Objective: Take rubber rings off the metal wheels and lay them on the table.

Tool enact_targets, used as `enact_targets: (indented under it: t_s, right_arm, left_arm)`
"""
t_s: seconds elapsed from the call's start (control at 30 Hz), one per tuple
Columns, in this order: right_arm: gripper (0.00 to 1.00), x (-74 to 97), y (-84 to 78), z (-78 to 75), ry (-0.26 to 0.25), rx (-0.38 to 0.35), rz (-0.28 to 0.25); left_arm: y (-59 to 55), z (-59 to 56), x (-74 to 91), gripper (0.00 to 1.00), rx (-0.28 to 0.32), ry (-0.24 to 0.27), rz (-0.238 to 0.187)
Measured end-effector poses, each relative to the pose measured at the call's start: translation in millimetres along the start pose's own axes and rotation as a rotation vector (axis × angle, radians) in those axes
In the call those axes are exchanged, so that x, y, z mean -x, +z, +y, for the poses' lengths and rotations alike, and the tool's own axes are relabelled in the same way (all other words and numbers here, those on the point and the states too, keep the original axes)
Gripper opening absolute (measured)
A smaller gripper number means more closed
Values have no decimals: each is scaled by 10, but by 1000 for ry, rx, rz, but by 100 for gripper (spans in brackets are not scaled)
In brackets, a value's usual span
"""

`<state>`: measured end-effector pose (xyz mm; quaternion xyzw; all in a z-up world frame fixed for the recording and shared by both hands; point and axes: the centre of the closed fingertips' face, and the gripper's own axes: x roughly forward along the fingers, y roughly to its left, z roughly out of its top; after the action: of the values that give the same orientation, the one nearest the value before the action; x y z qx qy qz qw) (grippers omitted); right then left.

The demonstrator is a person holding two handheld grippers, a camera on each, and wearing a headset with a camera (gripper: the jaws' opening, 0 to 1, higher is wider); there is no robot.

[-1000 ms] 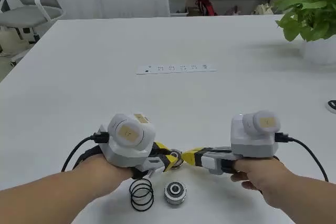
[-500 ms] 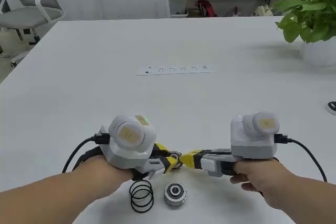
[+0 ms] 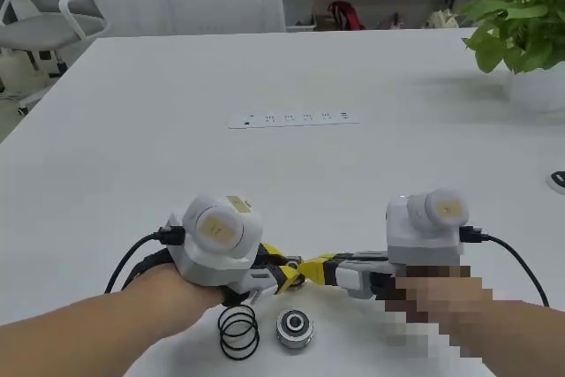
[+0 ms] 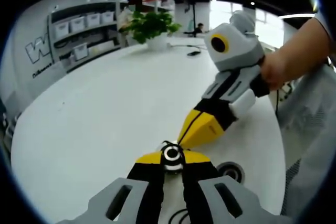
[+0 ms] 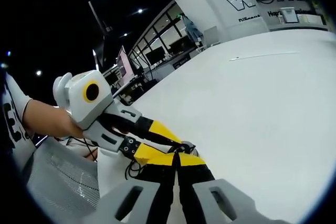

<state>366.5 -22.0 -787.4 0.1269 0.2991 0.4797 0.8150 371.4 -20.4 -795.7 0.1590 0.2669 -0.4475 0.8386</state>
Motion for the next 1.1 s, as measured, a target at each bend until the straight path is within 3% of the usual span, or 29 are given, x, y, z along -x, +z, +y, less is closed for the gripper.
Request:
enact_targets:
  t_s: [1.1]
  right_arm:
    - [0,61,10,138,116,-102,-26]
  left_arm:
    - [0,-2,8,12,2,-1,-2]
